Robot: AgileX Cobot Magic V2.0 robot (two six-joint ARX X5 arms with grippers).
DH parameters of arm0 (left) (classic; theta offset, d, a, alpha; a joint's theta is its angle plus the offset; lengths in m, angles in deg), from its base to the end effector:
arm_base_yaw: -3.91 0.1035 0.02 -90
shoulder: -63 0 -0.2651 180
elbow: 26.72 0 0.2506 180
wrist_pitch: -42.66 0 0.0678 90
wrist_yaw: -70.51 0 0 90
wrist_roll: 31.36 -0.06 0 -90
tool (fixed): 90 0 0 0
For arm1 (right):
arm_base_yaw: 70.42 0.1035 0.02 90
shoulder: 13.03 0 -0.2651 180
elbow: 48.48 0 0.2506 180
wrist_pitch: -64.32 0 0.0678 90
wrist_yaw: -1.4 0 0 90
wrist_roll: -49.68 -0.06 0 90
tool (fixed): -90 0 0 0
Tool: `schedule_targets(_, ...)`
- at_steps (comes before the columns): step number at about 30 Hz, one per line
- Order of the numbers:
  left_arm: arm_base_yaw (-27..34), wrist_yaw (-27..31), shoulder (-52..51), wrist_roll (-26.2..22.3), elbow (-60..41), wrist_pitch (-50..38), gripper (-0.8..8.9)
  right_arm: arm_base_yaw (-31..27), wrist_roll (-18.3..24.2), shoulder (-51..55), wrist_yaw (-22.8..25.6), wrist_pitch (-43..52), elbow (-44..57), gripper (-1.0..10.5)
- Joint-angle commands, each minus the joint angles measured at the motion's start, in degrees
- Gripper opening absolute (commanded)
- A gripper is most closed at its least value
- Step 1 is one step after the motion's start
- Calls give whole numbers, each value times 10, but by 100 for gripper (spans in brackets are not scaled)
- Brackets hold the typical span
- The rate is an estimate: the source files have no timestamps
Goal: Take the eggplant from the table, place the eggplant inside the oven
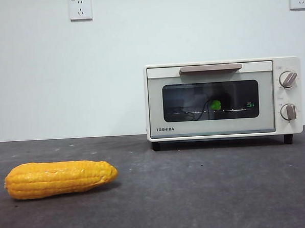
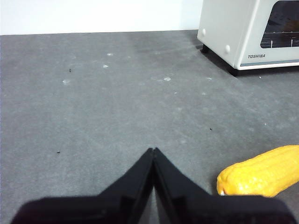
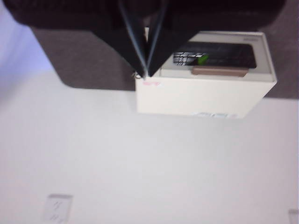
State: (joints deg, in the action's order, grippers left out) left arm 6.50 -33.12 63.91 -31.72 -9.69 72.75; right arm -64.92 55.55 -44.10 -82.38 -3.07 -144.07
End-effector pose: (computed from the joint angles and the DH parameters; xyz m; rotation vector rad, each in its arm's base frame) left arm 0.1186 -0.0088 0.1468 -0.0282 0.2411 -0.1925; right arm 0.0285 -0.0038 0.4602 -0.1075 0.0504 -0.0100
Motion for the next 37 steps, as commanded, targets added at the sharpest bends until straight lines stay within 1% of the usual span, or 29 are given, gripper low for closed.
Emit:
schedule_targets(1,2,2,0,4,-5,-4,-2,-18,4,42,2,10,42,1)
schedule_targets(3,2,2,0,4,-5,-4,-2,-28,3,69,2,29,79,1)
schedule_targets(6,2,2,0,4,-5,-4,-2,-41,-8,123,-3,78,169,1)
schedule_targets(10,2,2,0,4,-5,-4,-2,-44,-46,186,-5,169,310,1)
schedule_targets(16,2,2,0,4,-5,-4,-2,-44,-90,249,-5,289,508,1)
schedule_targets(19,2,2,0,4,-5,-4,-2,-44,-119,275,-5,335,590,1)
schedule_targets(23,2,2,0,4,-5,-4,-2,-44,-145,305,-4,380,675,1)
schedule_targets(27,2,2,0,4,-5,-4,-2,-44,-148,306,-4,403,726,1)
schedule_targets(37,2,1,3,4,-5,-4,-2,-44,-147,306,-3,402,775,1)
